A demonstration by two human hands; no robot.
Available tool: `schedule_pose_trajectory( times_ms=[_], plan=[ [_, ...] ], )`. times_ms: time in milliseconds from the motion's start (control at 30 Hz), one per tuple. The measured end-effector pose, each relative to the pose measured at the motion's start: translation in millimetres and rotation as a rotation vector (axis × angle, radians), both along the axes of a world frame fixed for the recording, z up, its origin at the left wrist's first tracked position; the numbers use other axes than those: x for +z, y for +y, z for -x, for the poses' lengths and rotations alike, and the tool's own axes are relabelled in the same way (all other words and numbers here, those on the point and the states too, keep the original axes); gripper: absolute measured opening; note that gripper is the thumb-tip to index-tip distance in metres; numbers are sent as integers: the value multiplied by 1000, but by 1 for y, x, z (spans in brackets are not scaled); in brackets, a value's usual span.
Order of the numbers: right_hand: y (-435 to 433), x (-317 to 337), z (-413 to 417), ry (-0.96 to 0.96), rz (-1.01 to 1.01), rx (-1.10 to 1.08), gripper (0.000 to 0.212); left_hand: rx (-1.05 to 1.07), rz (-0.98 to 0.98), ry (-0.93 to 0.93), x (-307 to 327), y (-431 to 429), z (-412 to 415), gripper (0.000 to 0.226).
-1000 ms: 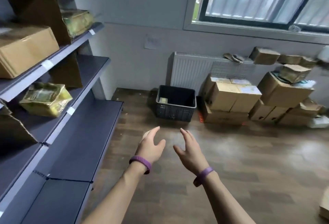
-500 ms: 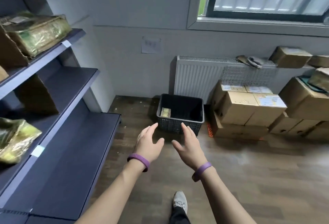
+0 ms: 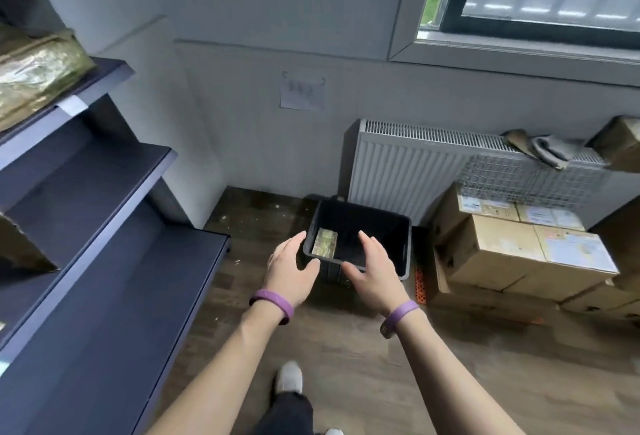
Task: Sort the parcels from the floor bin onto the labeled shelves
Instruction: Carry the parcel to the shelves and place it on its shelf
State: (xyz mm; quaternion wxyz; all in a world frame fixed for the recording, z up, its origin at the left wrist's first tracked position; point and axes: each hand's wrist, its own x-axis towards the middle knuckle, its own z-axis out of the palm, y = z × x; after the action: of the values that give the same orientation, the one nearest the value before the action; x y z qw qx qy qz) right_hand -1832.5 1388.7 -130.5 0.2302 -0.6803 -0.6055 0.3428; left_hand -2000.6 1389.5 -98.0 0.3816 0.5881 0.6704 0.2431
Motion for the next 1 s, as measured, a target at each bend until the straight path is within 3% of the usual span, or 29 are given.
schedule_pose_trajectory(
  times_ms=[400, 667, 867, 1000],
  plan=[
    [232, -57, -18, -80, 154, -69, 70, -92, 122, -68, -72, 272, -26, 53],
    [372, -102, -32, -124, 271, -34, 67, -142, 231, 19, -123, 423, -35, 52],
    [436, -205, -44, -163, 497, 95, 65, -103, 450, 18, -228, 476, -53, 50],
    [453, -310, -58, -183, 659, 172, 65, -52, 564, 30, -329, 485, -67, 52]
  ],
)
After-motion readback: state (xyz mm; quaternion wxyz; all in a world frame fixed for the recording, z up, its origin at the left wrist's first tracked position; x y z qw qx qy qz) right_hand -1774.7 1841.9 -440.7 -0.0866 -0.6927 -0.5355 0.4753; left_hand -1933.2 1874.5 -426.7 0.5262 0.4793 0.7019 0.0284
